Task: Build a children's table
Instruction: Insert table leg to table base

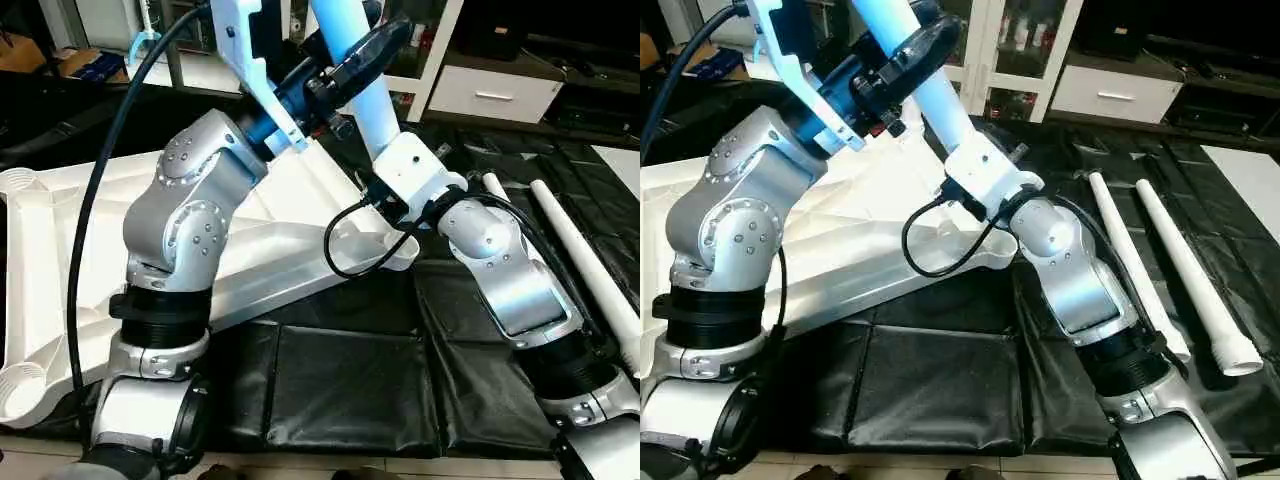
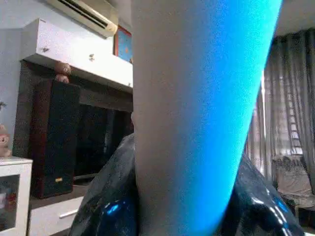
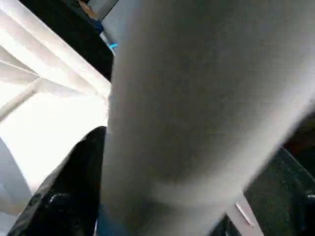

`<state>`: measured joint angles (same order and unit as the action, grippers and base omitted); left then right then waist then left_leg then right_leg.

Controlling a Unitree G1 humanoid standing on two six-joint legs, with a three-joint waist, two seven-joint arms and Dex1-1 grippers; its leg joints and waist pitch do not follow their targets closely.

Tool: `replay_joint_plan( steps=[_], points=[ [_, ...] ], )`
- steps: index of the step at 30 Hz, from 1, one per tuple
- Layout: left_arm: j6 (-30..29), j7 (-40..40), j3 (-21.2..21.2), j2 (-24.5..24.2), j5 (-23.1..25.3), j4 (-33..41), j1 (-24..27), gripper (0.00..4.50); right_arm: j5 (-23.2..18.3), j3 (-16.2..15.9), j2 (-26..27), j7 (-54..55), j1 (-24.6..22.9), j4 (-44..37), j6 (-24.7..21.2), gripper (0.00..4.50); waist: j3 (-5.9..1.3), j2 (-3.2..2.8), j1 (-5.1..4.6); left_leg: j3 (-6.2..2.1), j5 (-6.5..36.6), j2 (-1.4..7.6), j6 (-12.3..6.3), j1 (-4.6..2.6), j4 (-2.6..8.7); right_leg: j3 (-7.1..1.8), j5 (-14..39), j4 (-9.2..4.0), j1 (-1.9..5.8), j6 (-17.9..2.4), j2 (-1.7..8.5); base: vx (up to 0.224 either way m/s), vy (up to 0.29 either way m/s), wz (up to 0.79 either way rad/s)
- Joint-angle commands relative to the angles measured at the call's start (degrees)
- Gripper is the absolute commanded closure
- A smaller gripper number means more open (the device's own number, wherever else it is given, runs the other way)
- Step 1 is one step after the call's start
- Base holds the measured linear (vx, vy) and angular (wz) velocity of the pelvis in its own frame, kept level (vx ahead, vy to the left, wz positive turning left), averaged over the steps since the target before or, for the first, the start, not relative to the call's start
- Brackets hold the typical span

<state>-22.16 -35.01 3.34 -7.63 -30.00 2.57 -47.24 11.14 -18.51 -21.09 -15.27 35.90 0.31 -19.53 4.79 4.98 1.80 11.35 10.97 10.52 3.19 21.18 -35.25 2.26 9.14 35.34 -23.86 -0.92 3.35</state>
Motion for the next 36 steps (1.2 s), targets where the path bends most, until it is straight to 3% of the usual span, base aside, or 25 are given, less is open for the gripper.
replay_joint_plan(
  steps=[1,4,13,21,22,25,36],
  points=[
    [0.7,-0.7,0.0,-0.2,-0.1,-0.5,-0.8,2.86,0.2,1.1,-0.4,-0.1,-0.7,-1.2,0.6,0.69,-4.45,-1.34,-0.19,-1.14,9.3,2.22,1.76,-1.15,3.93,-2.65,6.8,-3.25,3.06,-9.9,3.33,0.0,0.0,0.0],
    [1.2,-1.1,0.6,-0.7,-0.2,-1.2,-1.3,2.86,0.4,1.2,-0.5,-0.3,-1.6,-1.7,0.4,0.69,-4.39,-1.58,-0.17,-1.17,9.7,2.23,1.89,-1.18,4.0,-2.64,6.8,-3.23,3.03,-10.1,3.32,0.0,0.0,0.0],
    [1.2,-1.5,1.3,-1.2,-0.6,-2.2,-1.8,2.86,-0.2,1.2,-0.2,-0.4,-3.1,-2.5,0.9,0.69,-4.35,-1.56,-0.18,-1.19,10.2,2.3,2.0,-1.22,4.05,-2.67,7.1,-3.26,3.06,-10.3,3.41,0.0,0.0,0.0],
    [0.0,-3.4,1.2,-1.8,-2.6,-1.7,-1.9,2.86,-2.3,2.0,0.9,-2.1,-4.8,-1.0,5.0,0.69,-4.29,-1.53,-0.2,-1.17,10.7,2.32,1.71,-1.18,4.09,-2.65,7.7,-3.34,2.99,-10.3,3.42,0.0,0.0,0.0],
    [-0.1,-3.3,1.2,-1.7,-2.7,-1.6,-1.9,2.86,-2.4,2.1,0.9,-2.2,-4.8,-0.9,5.0,0.95,-4.31,-1.53,-0.21,-1.17,10.8,2.31,1.79,-1.18,4.07,-2.66,7.9,-3.34,3.0,-10.3,3.42,0.0,0.0,0.0],
    [-0.6,-3.5,1.4,-1.7,-3.2,-1.3,-1.9,2.86,-2.7,2.4,1.2,-2.3,-5.0,-0.8,5.2,1.02,-4.29,-1.58,-0.19,-1.18,10.9,2.32,1.94,-1.2,4.09,-2.66,8.2,-3.34,2.96,-10.3,3.42,0.0,0.0,0.0],
    [-0.4,-4.4,1.2,-2.5,-3.4,-1.3,-1.9,2.86,-2.7,2.7,1.3,-2.9,-5.4,-0.6,6.1,2.01,-4.3,-1.6,-0.22,-1.16,10.8,2.3,1.97,-1.19,4.12,-2.66,8.0,-3.33,2.99,-10.3,3.39,0.0,0.0,0.0]
  ],
)
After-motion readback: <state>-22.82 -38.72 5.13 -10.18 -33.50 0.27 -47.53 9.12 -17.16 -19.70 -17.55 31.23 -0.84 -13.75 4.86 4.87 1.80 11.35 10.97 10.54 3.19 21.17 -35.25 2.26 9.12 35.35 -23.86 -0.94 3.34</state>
